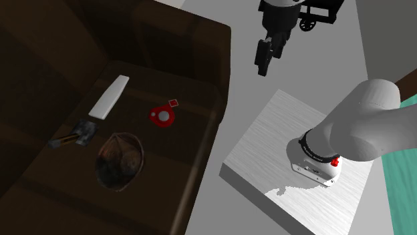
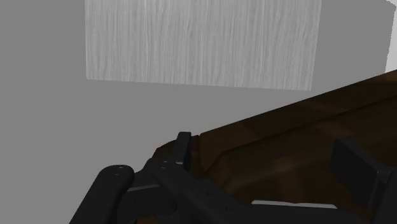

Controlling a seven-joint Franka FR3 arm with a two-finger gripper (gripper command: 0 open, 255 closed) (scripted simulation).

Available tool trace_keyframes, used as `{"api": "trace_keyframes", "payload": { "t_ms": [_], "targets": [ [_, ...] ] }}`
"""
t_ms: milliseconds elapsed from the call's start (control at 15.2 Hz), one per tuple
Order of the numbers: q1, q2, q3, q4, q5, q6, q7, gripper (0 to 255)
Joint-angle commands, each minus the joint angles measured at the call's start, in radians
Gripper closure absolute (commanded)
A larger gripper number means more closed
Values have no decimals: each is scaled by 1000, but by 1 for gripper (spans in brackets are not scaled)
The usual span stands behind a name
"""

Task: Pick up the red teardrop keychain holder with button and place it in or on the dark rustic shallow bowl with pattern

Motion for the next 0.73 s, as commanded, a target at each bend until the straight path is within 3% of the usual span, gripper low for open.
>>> {"api": "trace_keyframes", "payload": {
  "t_ms": [0,660],
  "targets": [
    [0,0,0,0,0,0,0,0],
    [72,272,139,49,24,316,32,0]
  ]
}}
